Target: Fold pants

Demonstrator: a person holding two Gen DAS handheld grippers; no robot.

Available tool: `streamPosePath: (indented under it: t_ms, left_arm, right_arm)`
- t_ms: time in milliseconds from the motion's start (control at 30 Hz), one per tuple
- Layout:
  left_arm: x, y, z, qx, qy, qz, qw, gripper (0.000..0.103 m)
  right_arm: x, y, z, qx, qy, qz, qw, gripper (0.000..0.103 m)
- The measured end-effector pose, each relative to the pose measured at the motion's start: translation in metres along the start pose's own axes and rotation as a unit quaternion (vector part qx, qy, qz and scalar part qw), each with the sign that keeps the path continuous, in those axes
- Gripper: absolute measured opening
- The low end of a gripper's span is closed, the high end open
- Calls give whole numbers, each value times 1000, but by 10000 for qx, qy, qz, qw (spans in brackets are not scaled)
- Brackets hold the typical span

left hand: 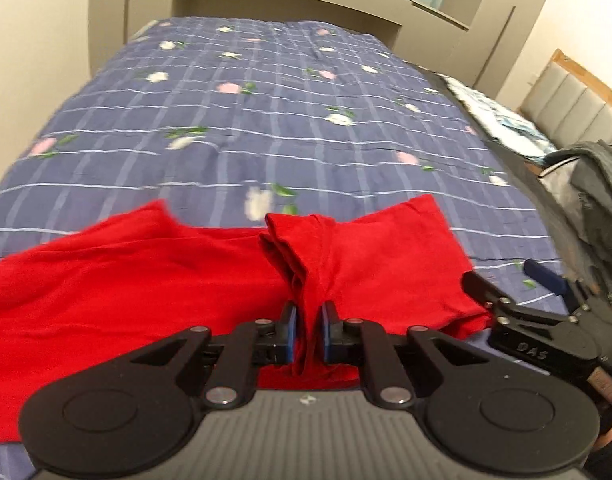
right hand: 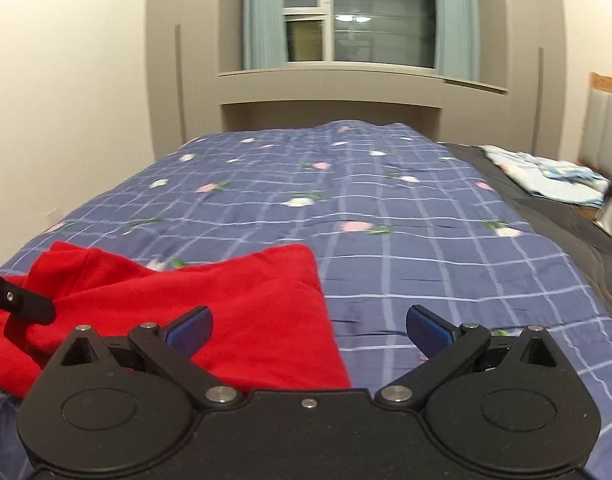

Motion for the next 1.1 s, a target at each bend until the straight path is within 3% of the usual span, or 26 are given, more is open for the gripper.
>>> streamPosePath:
  t_ms: [367,400,433,467,533,633,700,900,1100]
  left_arm:
    - [23,46,-41,-359,349,282,9983,15]
    - [24,48,-44,-377,353,336,9981,22]
    - [25,50,-45,-383,354,439,9977,36]
    - [24,51,-45,-386,352,555,9971,41]
    - [21,53,-42,-457,324,739,9957,65]
    - [18,56,-32,-547,142,915,9942,80]
    - [20,58,-26,-596,74,1101,9921,87]
    - [44,66,-31,-696,391,1464,9860,87]
    - [52,69,-39,-664,432,1540,9849,96]
  right_arm:
    - [26,46,-35,-519,625,211,9965,102]
    - [28,47,-39,-532,690,237,9959,102]
    - [30,46,-42,-525,734,272,9955,102]
    - [29,45,-42,-497,736,292,9956,102]
    - [29,42,-40,-438,681,358,9961,102]
    - [31,37,-28,-400,505,383,9972,102]
    - [38,33,-14,-446,375,302,9978,102]
    - [88,17,17,-539,336,-88,9979,102]
    - [125,8,0,-659,760,-343,9943,102]
Point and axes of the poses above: each gripper's, at about its wrist camera, not at the fingertips, and x roughly the way its jaws point, y to its left, z to its top, the point moved 5 cm from there along x, roughly the way its jaws point, and after that the axes turned 7 degrees about x, right-handed, at the moved point
